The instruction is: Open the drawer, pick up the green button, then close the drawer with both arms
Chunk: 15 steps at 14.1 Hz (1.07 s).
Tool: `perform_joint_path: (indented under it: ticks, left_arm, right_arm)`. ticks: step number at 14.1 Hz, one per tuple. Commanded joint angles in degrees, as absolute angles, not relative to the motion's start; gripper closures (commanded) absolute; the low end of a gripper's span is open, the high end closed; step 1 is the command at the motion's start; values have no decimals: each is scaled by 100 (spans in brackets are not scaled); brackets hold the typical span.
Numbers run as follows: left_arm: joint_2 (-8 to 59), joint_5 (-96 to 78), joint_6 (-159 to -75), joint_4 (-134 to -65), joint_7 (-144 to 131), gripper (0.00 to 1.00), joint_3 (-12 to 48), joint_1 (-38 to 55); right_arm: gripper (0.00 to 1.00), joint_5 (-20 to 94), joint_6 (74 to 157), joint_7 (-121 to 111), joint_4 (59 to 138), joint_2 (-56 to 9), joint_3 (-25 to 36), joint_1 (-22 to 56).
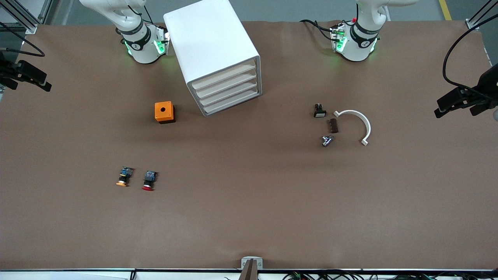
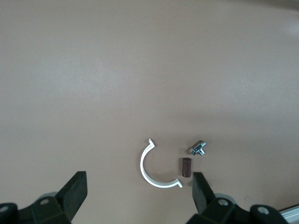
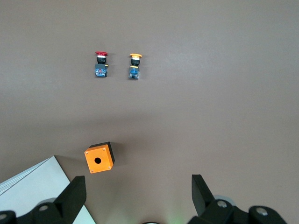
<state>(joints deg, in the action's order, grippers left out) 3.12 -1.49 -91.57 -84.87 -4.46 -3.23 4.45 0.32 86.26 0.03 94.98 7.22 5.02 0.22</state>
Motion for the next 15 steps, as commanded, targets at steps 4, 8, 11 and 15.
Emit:
perform_joint_path:
  ticks: [4, 8, 11, 15]
  left_arm:
    - [351, -167, -9184, -8464, -439, 1, -316, 413]
    - [658, -184, -9185, -8464, -422, 1, -343, 351]
    - [992, -176, -9272, -8481, -413, 1, -343, 378]
    - [1345, -176, -9272, -8516, -483, 1, -308, 483]
  right_arm:
    - [0, 105, 8561, 106, 9519, 817, 466, -9]
    - [0, 105, 8534, 105, 9519, 809, 466, -9]
    - [0, 105, 8534, 97, 9519, 809, 475, -9]
    - [0, 79, 8552, 88, 9519, 809, 475, -9]
